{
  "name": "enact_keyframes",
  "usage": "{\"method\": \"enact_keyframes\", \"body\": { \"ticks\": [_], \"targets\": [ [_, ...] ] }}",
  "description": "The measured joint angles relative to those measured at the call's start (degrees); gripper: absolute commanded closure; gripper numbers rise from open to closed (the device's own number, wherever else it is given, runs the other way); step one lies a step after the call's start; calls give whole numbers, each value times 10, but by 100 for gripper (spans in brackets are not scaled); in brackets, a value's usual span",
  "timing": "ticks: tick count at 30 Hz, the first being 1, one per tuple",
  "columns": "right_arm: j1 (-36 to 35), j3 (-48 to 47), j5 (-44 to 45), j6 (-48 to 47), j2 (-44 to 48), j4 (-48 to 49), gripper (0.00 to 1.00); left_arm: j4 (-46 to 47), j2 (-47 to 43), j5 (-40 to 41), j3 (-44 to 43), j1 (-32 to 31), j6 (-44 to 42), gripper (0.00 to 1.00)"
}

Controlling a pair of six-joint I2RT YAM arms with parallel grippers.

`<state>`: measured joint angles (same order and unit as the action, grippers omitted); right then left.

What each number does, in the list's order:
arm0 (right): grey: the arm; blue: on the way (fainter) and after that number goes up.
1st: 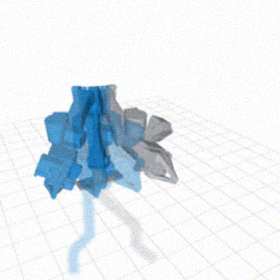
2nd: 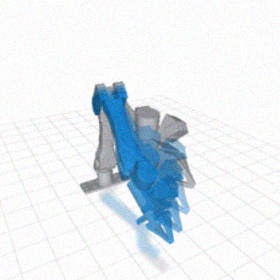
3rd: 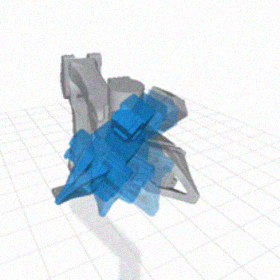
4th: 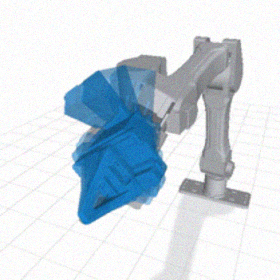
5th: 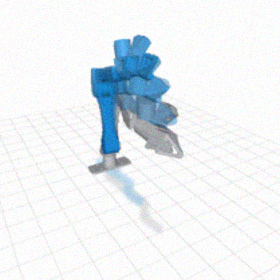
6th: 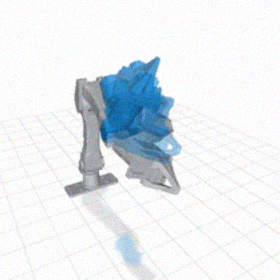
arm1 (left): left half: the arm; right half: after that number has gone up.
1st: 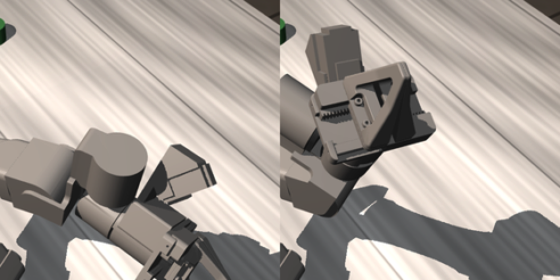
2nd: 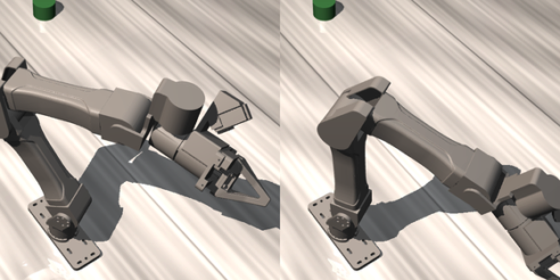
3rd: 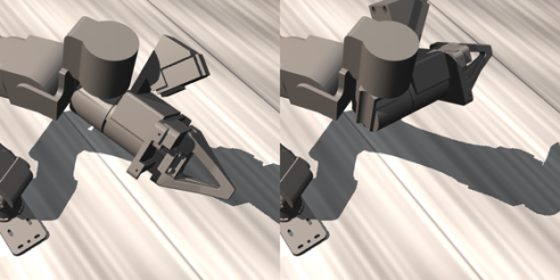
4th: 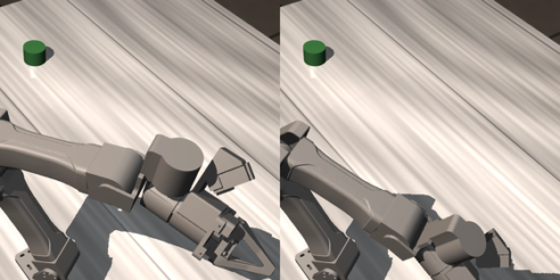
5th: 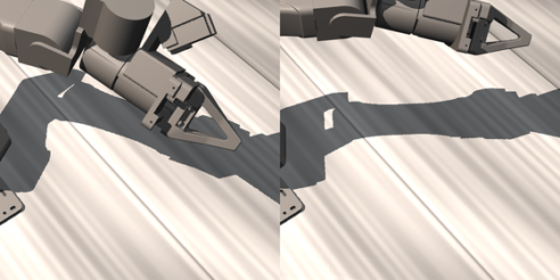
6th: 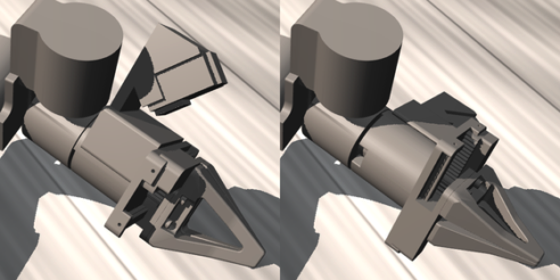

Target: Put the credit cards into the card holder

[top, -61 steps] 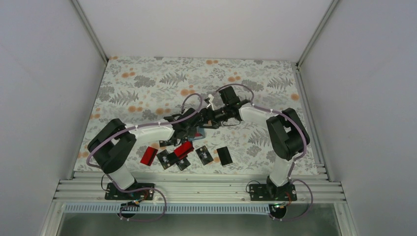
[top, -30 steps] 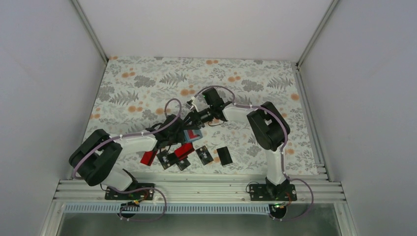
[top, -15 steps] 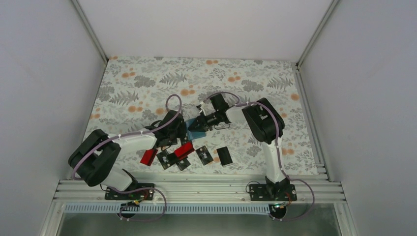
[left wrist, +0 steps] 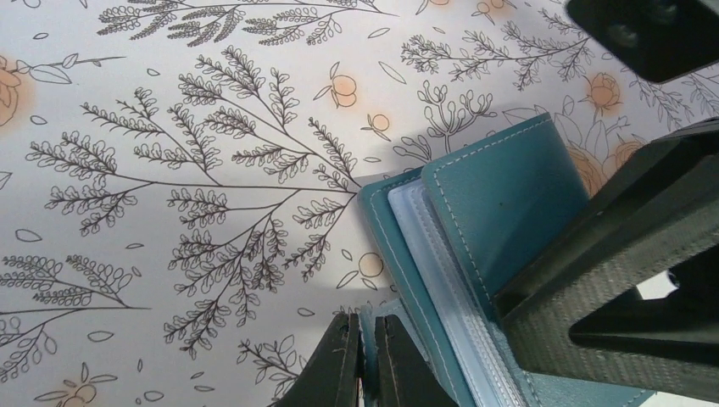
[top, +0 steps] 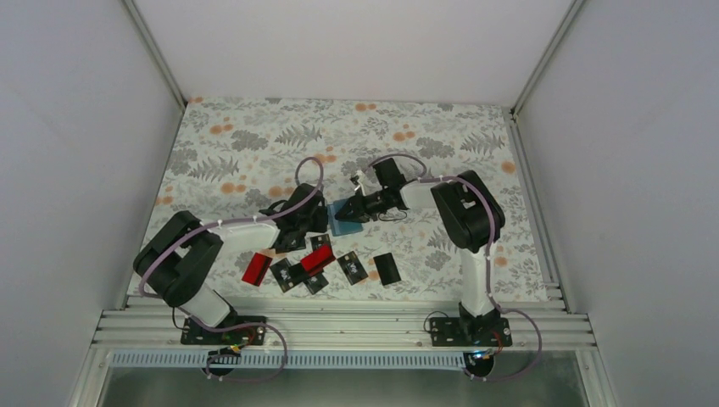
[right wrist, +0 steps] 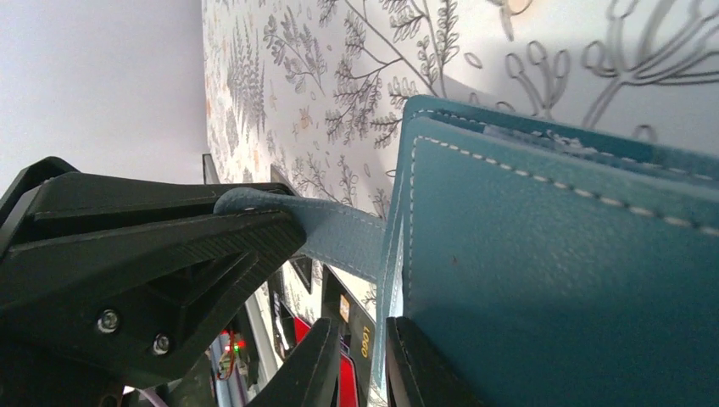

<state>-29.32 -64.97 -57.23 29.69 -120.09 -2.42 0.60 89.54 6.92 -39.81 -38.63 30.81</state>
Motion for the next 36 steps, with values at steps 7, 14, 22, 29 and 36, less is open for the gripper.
{"method": "enact_keyframes", "body": {
  "ticks": [7,14,22,29,36],
  "targets": [
    [14,14,23,-9,20,-6,86,-3,31,1,-24,0,-8,98],
    [48,33,42,-19,46,-19,86,-2,47,4,-32,0,-17,98],
    [62,47,52,-28,57,-25,86,-3,62,6,-43,0,-21,98],
    [61,53,51,-30,56,-18,88,-11,68,2,-59,0,-28,98],
    [57,50,40,-24,43,-1,88,-19,86,-16,-89,0,-33,98]
  ]
}}
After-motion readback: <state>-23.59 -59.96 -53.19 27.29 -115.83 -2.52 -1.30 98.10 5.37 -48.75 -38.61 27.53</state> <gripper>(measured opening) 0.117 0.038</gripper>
